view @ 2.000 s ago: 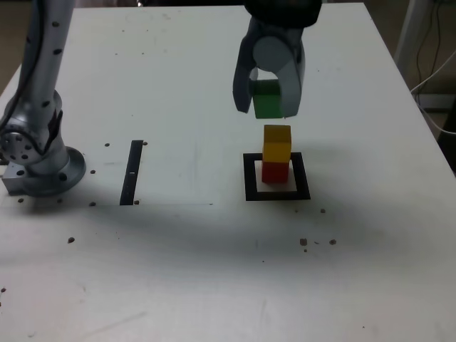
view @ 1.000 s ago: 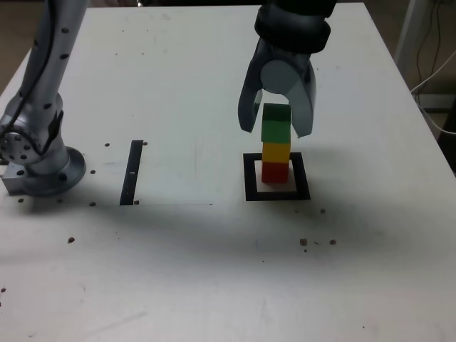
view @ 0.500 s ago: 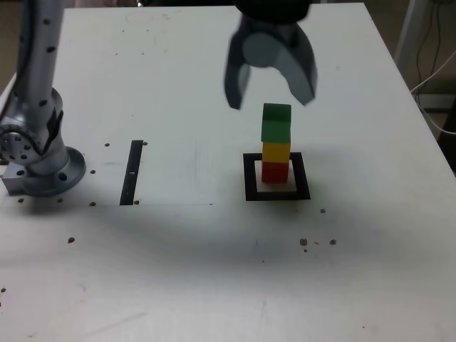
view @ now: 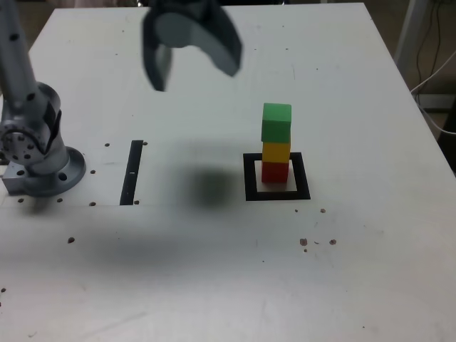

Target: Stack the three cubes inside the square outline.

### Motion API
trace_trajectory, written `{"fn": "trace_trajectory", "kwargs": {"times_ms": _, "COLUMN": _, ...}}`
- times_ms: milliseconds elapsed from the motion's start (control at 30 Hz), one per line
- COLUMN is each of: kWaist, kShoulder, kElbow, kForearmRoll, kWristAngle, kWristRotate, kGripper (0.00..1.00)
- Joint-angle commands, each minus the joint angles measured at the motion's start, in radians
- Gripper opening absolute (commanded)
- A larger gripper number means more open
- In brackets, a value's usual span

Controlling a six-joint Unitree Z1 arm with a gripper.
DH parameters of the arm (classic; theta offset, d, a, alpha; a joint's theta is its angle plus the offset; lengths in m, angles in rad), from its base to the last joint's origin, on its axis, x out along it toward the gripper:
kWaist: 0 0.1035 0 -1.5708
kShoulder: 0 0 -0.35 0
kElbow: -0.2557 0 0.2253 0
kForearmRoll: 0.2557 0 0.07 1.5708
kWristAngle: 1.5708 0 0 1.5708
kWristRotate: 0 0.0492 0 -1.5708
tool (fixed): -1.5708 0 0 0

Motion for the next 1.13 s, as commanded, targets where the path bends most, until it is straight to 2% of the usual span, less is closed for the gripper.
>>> {"fn": "trace_trajectory", "kwargs": {"times_ms": 0, "kWaist": 0.013, "kShoulder": -0.071, "kElbow": 0.127, "kForearmRoll": -0.037, "kWristAngle": 0.008, "kWristRotate": -0.012, "kGripper": 1.00}}
{"fn": "trace_trajectory", "kwargs": {"times_ms": 233, "kWaist": 0.026, "kShoulder": -0.181, "kElbow": 0.408, "kForearmRoll": -0.184, "kWristAngle": 0.028, "kWristRotate": -0.061, "kGripper": 1.00}}
{"fn": "trace_trajectory", "kwargs": {"times_ms": 500, "kWaist": 0.029, "kShoulder": -0.179, "kElbow": 0.644, "kForearmRoll": -0.388, "kWristAngle": 0.007, "kWristRotate": -0.082, "kGripper": 1.00}}
{"fn": "trace_trajectory", "kwargs": {"times_ms": 633, "kWaist": 0.029, "kShoulder": -0.169, "kElbow": 0.717, "kForearmRoll": -0.460, "kWristAngle": -0.005, "kWristRotate": -0.085, "kGripper": 1.00}}
{"fn": "trace_trajectory", "kwargs": {"times_ms": 833, "kWaist": 0.029, "kShoulder": -0.134, "kElbow": 0.747, "kForearmRoll": -0.513, "kWristAngle": -0.013, "kWristRotate": -0.085, "kGripper": 1.00}}
{"fn": "trace_trajectory", "kwargs": {"times_ms": 1100, "kWaist": 0.029, "kShoulder": -0.117, "kElbow": 0.740, "kForearmRoll": -0.527, "kWristAngle": -0.011, "kWristRotate": -0.085, "kGripper": 1.00}}
